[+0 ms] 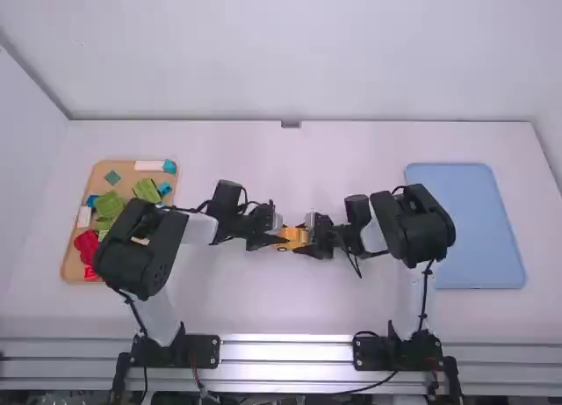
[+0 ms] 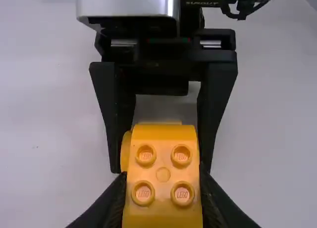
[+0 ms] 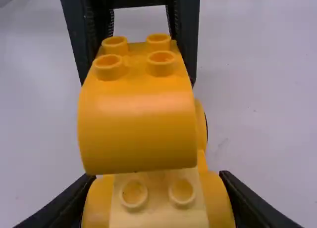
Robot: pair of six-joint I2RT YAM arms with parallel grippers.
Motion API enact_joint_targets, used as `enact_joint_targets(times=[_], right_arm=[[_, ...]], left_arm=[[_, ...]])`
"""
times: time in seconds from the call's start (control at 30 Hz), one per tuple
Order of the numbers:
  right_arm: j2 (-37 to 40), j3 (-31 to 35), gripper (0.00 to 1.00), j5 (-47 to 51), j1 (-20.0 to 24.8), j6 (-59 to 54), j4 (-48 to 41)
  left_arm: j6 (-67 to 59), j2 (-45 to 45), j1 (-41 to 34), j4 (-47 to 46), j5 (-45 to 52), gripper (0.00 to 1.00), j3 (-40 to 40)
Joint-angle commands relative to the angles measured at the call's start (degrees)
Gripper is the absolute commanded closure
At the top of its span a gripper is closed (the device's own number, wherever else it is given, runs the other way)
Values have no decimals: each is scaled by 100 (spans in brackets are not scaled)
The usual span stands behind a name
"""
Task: Assemble lego blocks to make yellow taxi
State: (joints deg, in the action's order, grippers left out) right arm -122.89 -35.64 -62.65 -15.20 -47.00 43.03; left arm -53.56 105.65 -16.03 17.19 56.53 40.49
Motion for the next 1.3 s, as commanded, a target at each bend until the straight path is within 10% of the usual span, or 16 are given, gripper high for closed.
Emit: enact_joint_targets(times=[0.0, 1.27], right_arm=[[-98, -35, 52, -92, 7, 2, 0], [-98, -35, 53, -33, -92, -256, -20]], left_arm=[[22, 61, -48, -42, 87, 88, 48], [317, 61, -422, -138, -686, 97, 37]])
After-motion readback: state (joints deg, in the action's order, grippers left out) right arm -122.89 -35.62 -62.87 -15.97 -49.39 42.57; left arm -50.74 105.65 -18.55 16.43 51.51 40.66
